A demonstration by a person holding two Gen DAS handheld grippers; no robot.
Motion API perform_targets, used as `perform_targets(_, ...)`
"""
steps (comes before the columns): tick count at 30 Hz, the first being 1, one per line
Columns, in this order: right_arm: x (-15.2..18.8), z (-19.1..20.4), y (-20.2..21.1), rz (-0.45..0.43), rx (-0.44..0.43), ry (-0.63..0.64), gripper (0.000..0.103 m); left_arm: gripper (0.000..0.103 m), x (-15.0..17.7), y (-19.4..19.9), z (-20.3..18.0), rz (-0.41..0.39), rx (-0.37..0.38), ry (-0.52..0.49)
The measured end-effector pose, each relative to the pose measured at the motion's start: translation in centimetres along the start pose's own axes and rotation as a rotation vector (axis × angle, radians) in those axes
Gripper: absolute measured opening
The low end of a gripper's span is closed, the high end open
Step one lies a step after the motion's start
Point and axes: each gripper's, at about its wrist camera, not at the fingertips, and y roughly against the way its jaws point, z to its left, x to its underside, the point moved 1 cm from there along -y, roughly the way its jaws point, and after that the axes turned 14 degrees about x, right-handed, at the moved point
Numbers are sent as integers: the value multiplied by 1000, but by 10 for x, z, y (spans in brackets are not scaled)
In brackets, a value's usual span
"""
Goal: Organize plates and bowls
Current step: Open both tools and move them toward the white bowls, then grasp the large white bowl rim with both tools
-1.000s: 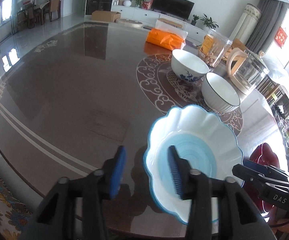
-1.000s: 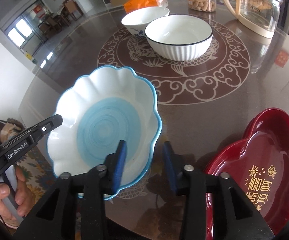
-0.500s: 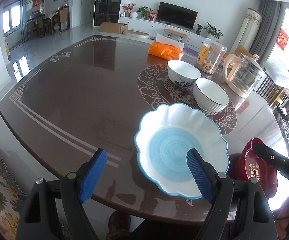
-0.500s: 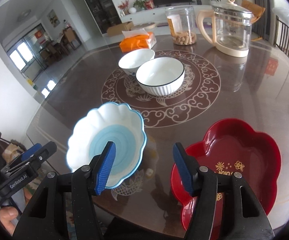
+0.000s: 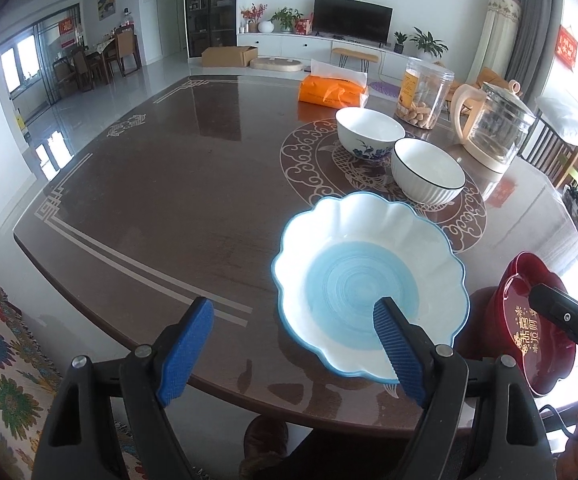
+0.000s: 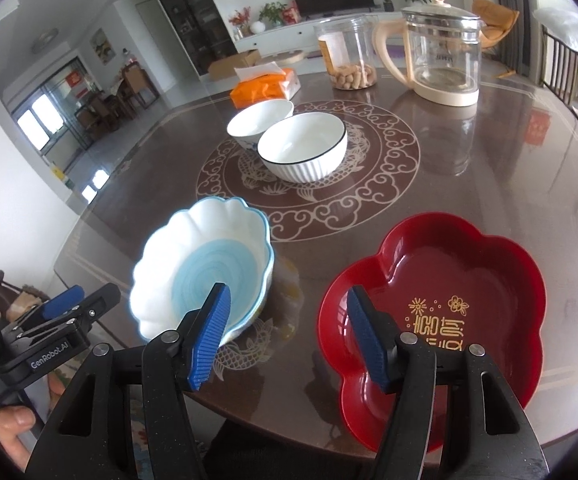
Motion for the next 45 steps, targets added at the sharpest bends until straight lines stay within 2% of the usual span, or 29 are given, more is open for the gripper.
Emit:
perform_targets(10, 4, 8, 10, -32, 39, 31, 65, 82, 4, 5, 4, -2, 7, 0)
perform_targets(17, 4, 14, 3, -2, 43, 45, 65, 82, 6, -4, 16, 32, 30, 32)
perform_targets(23, -10, 28, -1, 10, 44, 116, 65, 82, -14, -15, 28, 82, 64, 21)
perform_targets(26, -34, 35, -1, 6, 46, 164, 65, 82, -43, -23, 35, 114, 93, 12)
perform_targets(30, -85, 43, -9, 7, 49, 195, 65, 82, -94, -40, 40, 145, 124, -3)
perform_targets(34, -151, 40, -31, 61, -84, 70, 65, 82, -149, -69, 48, 134, 131, 25)
perform_targets(36, -181, 37, -50, 79, -111, 9, 65, 82, -173, -91, 51, 161, 174, 67)
perform_targets(39, -213, 34, -98, 171, -101, -33, 65, 81, -197, -125, 52, 188, 194, 119)
perform_targets(42, -227, 40, -145, 258, -66, 14, 65, 81, -214, -158, 48, 208, 195, 147)
perform_targets(45, -236, 43, -179, 282, -8, 45, 65, 81, -225, -190, 44, 235, 184, 166)
